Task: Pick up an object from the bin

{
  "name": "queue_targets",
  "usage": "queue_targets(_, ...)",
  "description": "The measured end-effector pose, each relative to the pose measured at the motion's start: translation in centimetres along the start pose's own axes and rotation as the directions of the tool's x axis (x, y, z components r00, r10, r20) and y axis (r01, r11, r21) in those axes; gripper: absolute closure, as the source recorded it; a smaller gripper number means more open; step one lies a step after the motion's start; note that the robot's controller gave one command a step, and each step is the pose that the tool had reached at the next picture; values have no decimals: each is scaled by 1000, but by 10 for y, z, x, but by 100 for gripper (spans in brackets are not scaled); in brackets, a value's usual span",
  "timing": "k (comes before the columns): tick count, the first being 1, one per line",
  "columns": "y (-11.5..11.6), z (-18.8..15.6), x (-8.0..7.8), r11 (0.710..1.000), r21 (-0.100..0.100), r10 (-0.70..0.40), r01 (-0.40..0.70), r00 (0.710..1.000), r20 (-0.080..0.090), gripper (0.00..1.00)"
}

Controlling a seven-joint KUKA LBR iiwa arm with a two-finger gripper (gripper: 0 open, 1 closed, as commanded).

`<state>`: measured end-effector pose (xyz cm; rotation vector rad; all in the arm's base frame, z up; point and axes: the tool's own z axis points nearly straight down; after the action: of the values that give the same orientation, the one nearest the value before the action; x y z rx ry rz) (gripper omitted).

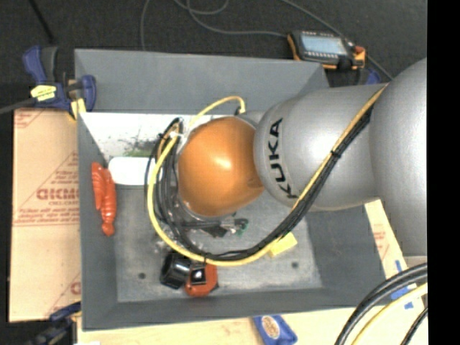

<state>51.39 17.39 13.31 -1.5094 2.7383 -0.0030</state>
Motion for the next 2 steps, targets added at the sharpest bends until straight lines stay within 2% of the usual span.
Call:
queue_targets(1, 16, -14, -13, 1000, -13, 19, -19, 1000, -17, 100)
queue_targets(2, 16, 6, -22, 1000, -1, -1, 1, 1000, 1, 100)
